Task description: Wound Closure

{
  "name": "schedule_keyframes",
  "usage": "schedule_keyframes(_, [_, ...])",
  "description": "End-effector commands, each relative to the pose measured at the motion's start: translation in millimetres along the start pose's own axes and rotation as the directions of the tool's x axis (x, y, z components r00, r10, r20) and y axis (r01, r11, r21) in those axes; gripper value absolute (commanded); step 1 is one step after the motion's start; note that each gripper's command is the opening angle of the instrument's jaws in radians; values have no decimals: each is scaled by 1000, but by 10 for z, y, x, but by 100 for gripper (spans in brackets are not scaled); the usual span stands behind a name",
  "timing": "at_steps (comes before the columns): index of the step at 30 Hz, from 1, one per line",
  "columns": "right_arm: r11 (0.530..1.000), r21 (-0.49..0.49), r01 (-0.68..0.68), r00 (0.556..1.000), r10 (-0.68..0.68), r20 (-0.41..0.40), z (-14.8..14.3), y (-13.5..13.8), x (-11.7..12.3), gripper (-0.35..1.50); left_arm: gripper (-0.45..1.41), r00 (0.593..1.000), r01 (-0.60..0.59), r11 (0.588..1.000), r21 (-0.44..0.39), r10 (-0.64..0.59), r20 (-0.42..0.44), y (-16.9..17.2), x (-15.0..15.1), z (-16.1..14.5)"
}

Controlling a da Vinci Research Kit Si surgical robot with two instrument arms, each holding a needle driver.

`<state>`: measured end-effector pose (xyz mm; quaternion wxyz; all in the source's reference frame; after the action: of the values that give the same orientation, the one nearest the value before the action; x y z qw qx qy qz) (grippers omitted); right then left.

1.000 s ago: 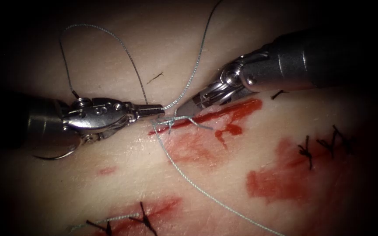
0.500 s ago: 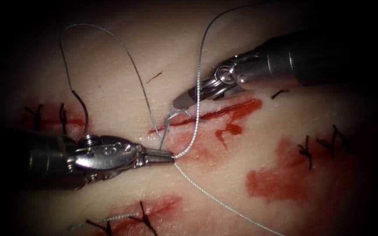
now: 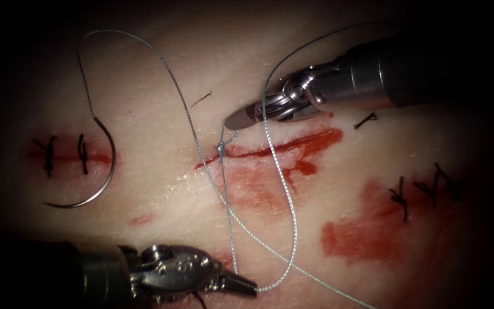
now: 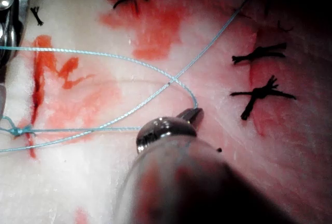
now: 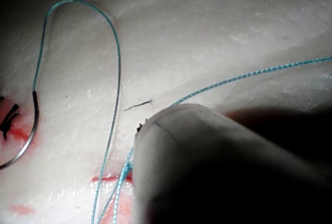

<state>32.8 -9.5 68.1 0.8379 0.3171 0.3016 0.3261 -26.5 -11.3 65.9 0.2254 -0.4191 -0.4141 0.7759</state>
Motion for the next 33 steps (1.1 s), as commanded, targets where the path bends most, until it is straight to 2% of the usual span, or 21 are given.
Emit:
schedule_keyframes(1, [997, 0, 78, 997, -78, 0, 7, -1, 6, -35, -45, 1000, 2, 1000, -10, -2, -1, -1, -3, 8])
schedule_keyframes(5, [946, 7, 324, 946, -324, 0, 4, -1, 21, -35, -45, 1000, 12, 999, -31, -13, -7, 1, -3, 12])
schedule_keyframes(8, [855, 6, 519, 854, -519, -28, 0, -2, 34, -35, -45, 1000, 19, 999, -41, -19, -3, 3, -4, 14])
schedule_keyframes(9, [747, -7, 664, 746, -664, -55, -2, -3, 37, -35, -45, 999, 31, 998, -52, -31, -8, 4, -4, 16])
schedule_keyframes(10, [684, -16, 729, 682, -728, -70, -2, -4, 39, -35, -45, 999, 35, 998, -53, -36, -10, 5, -4, 16])
schedule_keyframes(12, [598, -37, 801, 591, -799, -109, 0, -4, 39, -35, -45, 999, 48, 997, -66, -49, -17, 6, -4, 19])
schedule_keyframes(14, [499, -52, 865, 492, -864, -103, 1, -3, 38, -35, -45, 998, 60, 995, -81, -62, -25, 8, -4, 22])
schedule_keyframes(17, [301, -62, 952, 295, -952, -85, 1, 2, 39, -35, -45, 997, 68, 993, -93, -70, -21, 9, -6, 26])
schedule_keyframes(18, [165, -32, 986, 162, -983, -83, 1, 5, 40, -35, -45, 997, 75, 992, -99, -77, -17, 9, -7, 28])
schedule_keyframes(22, [8, 45, 999, 9, -999, -39, 1, 6, 40, -35, -45, 997, 78, 992, -102, -79, -13, 10, -7, 29])
schedule_keyframes(23, [-48, 66, 997, -46, -999, -21, 1, 6, 40, -35, -45, 996, 82, 991, -104, -84, -15, 10, -7, 29])
schedule_keyframes(24, [-78, 79, 994, -78, -997, -6, 1, 6, 40, -35, -45, 996, 81, 991, -105, -83, -13, 10, -7, 29])
schedule_keyframes(25, [-126, 89, 988, -128, -992, 15, 2, 5, 39, -35, -45, 997, 80, 991, -109, -82, -14, 10, -7, 29])
schedule_keyframes(26, [-150, 84, 985, -152, -988, 24, 2, 5, 39, -35, -45, 996, 85, 990, -109, -87, -13, 10, -7, 29])
schedule_keyframes(28, [-156, 87, 984, -159, -987, 25, 2, 5, 38, -35, -45, 996, 90, 990, -104, -92, -17, 10, -7, 29])
schedule_keyframes(29, [-198, 88, 976, -201, -979, 23, 3, 5, 37, -35, -45, 995, 96, 990, -104, -99, -21, 10, -7, 30])
schedule_keyframes(32, [-209, 80, 975, -213, -976, 46, 8, 8, 32, -35, -45, 992, 121, 987, -108, -124, -23, 10, -9, 35])
schedule_keyframes(33, [-136, 56, 989, -141, -986, 89, 11, 10, 28, -35, -45, 991, 127, 986, -106, -130, -23, 11, -13, 41])
